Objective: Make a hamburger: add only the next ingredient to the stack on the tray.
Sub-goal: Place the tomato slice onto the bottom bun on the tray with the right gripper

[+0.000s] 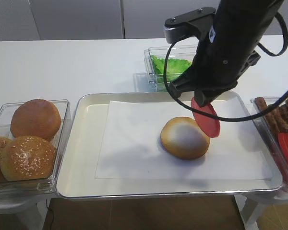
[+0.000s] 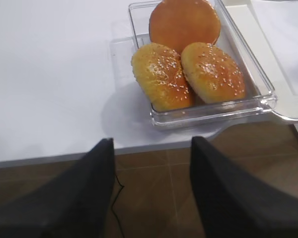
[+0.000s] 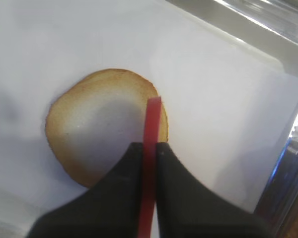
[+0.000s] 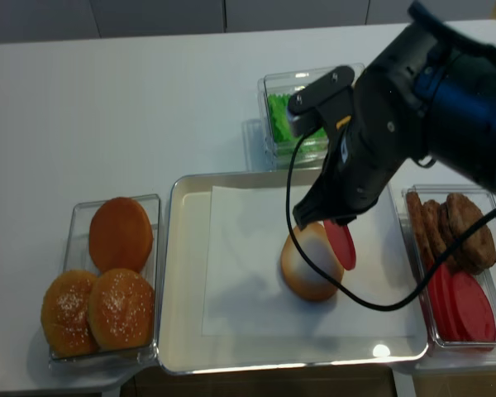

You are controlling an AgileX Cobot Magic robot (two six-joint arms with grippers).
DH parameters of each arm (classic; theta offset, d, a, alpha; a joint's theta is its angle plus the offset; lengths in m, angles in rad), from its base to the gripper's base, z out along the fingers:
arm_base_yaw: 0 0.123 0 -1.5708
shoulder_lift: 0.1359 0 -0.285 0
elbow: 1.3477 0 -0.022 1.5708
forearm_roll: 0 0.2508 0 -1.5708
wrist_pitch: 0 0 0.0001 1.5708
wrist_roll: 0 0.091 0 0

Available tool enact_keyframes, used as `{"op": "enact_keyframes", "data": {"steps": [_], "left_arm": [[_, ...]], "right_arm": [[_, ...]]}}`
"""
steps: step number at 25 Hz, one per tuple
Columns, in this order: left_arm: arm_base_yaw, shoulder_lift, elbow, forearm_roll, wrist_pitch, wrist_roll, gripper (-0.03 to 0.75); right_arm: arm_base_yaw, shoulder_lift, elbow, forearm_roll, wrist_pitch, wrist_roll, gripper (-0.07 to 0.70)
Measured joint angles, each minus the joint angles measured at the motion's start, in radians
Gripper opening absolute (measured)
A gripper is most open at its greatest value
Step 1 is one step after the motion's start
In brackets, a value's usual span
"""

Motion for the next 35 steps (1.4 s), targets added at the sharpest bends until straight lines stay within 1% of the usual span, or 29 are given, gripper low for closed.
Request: {"op": "enact_keyframes", "data": {"steps": [9,22,29,35], "left_arm": [[0.0,0.0,0.0,0.0,0.0,0.0,0.37],[0.0,0.0,0.0,0.0,0.0,0.0,0.37],[0.0,0.0,0.0,0.0,0.0,0.0,0.37],[0.0,0.0,0.0,0.0,0.0,0.0,0.37]], "right_arm": [[0.0,0.03,-0.005,-0.024,-0.024,0.002,0.04],[0.0,0.03,-0.005,-0.039,-0.033,0.006,0.04],[0.0,0.046,-0.007,-0.035,-0.036,0.008,0.04],[0.0,0.051,-0.008,-0.008,-0.042,0.008,0.041]]}}
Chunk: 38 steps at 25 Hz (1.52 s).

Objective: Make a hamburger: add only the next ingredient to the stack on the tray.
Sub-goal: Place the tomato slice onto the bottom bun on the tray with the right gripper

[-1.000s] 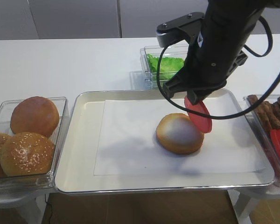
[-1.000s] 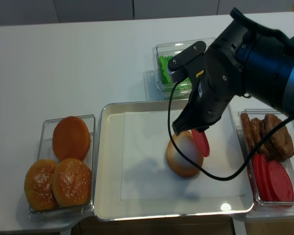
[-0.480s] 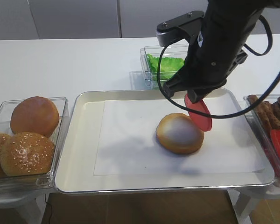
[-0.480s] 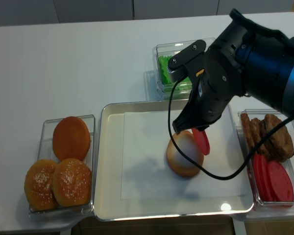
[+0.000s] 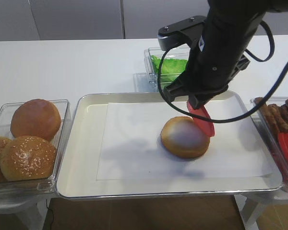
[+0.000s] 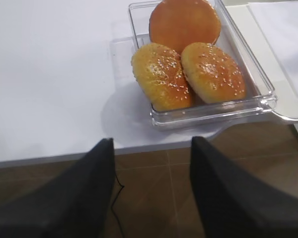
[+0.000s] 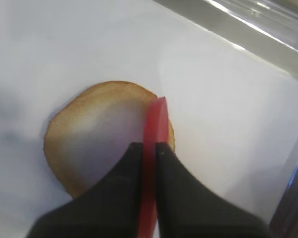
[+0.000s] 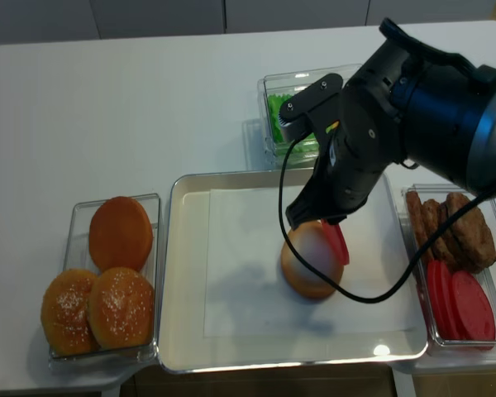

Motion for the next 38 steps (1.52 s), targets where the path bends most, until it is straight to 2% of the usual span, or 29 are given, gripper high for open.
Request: {"op": "enact_keyframes", "data": {"steps": [5,15,24,30,33,38], "left_arm": [[0.0,0.0,0.0,0.0,0.0,0.0,0.37],[0.0,0.0,0.0,0.0,0.0,0.0,0.37],[0.0,0.0,0.0,0.0,0.0,0.0,0.37],[0.0,0.0,0.0,0.0,0.0,0.0,0.37],[0.0,0.0,0.0,0.0,0.0,0.0,0.37],[0.0,0.0,0.0,0.0,0.0,0.0,0.37]], "right_arm": [[0.0,0.004,0.0,0.029,0.0,0.0,0.091],[0.0,0.008,0.0,0.052,0.026,0.001,0.353],[0.0,0.008,0.0,0.102,0.03,0.001,0.541],[0.0,0.008,0.0,0.131,0.038,0.001,0.571],[-0.008,0.008,-0.009,0.143,0.069,-0.021,0.572],[-0.117,-0.021,-0.03,0.236,0.103,-0.104,0.572]]}}
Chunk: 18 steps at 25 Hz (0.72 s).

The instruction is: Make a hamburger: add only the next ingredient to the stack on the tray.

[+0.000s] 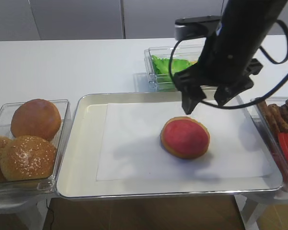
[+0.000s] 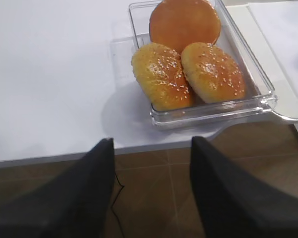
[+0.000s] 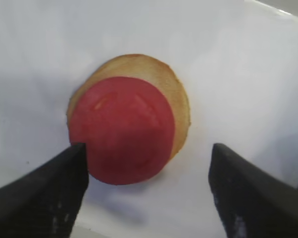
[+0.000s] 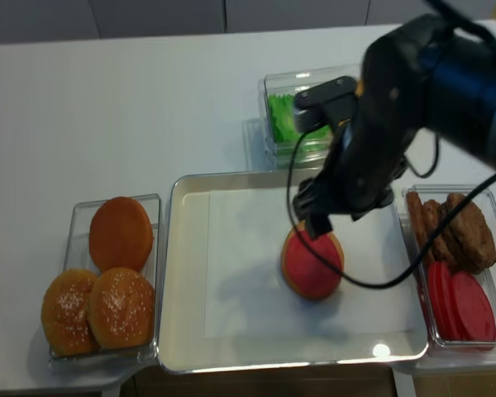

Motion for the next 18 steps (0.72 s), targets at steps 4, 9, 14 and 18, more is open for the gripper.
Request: {"op": "enact_keyframes", "data": {"steps": [4,9,14,18], "left_arm": [[0.0,0.0,0.0,0.0,0.0,0.0,0.37],[0.0,0.0,0.0,0.0,0.0,0.0,0.37],[0.0,0.0,0.0,0.0,0.0,0.0,0.37],[0.0,0.0,0.0,0.0,0.0,0.0,0.37]], "right_arm": [[-0.12,-0.048,0.0,0.032,0.038,-0.033,0.541],[-0.286,-0.119,0.0,0.034,0.096,-0.075,0.497],[-0.403,-0.254,0.044,0.025,0.133,-0.075,0.491],[-0.41,-0.413,0.168,0.007,0.133,-0.075,0.481]]}}
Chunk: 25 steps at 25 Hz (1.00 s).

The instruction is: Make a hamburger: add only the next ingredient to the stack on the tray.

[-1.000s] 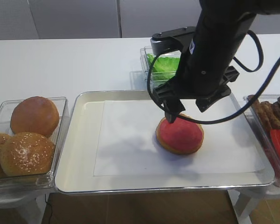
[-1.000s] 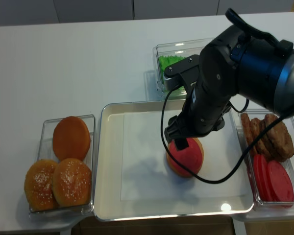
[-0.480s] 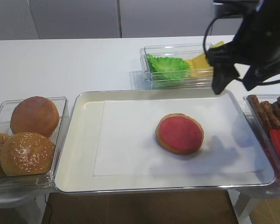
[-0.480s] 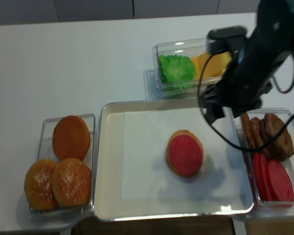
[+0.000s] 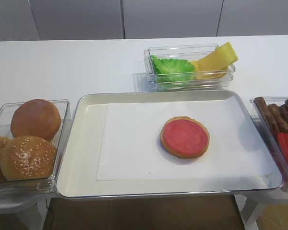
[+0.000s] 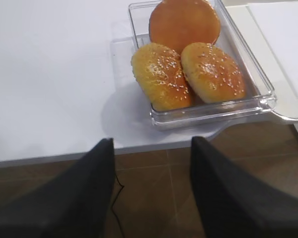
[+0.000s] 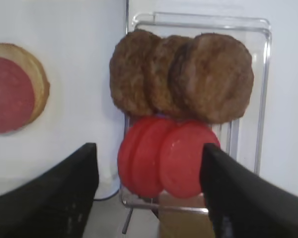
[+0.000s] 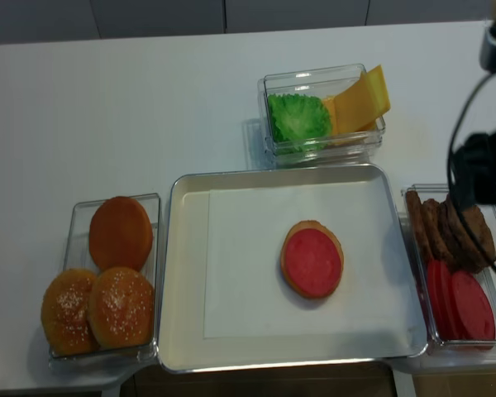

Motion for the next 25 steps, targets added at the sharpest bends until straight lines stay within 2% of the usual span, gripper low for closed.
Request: {"op": "enact_keyframes", "data": {"steps": [4,11,25], "left_arm": [[0.0,0.0,0.0,0.0,0.0,0.0,0.37],[0.0,0.0,0.0,0.0,0.0,0.0,0.37],[0.0,0.0,0.0,0.0,0.0,0.0,0.37]], "right_arm": [[0.0,-0.181,0.13,-0.004,0.002,0.0,0.481],[0.0,-0.499,0.304,-0.004,0.039,0.0,0.478],[0.0,-0.989,0.469,0.019,0.077,0.019,0.458]]}}
